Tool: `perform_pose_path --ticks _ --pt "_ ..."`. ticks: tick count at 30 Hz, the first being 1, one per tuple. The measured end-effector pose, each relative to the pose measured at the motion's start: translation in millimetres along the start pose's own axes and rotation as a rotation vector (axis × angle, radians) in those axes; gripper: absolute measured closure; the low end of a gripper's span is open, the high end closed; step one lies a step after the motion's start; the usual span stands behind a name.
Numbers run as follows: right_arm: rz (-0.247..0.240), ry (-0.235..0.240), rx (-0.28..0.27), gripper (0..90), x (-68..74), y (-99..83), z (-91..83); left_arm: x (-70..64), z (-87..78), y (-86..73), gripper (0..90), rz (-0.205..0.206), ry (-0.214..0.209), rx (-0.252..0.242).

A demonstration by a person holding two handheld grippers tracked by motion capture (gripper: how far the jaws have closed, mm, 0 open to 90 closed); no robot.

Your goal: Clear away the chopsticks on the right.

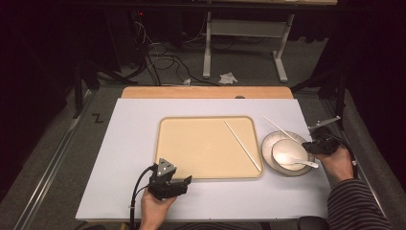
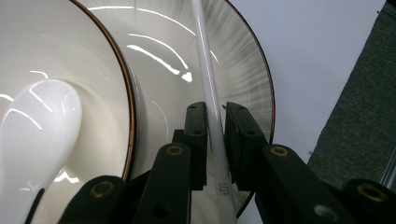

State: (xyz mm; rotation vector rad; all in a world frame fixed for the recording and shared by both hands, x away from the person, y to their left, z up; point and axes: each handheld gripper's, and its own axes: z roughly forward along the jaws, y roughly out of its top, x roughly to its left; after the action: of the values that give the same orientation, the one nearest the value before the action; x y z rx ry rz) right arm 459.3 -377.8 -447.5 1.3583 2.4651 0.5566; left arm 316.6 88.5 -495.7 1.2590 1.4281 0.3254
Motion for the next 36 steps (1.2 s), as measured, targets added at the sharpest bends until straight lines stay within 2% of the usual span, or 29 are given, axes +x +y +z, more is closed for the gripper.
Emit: perform_pose_path --ticks 17,24,36 --pt "-0.019 0.005 0.012 84.8 -0.4 4.5 10.5 0.9 -1.1 0.3 33.2 -0.014 0.003 -0.008" --pt "0.003 0.018 0.006 85.4 -2.9 2.1 11.5 1.1 -0.5 0.2 33.1 -0.012 0.005 -0.005" --pt "0.010 0.014 -0.011 85.7 -2.4 -0.1 6.9 1.4 0.9 1.3 33.1 -0.013 -0.006 0.010"
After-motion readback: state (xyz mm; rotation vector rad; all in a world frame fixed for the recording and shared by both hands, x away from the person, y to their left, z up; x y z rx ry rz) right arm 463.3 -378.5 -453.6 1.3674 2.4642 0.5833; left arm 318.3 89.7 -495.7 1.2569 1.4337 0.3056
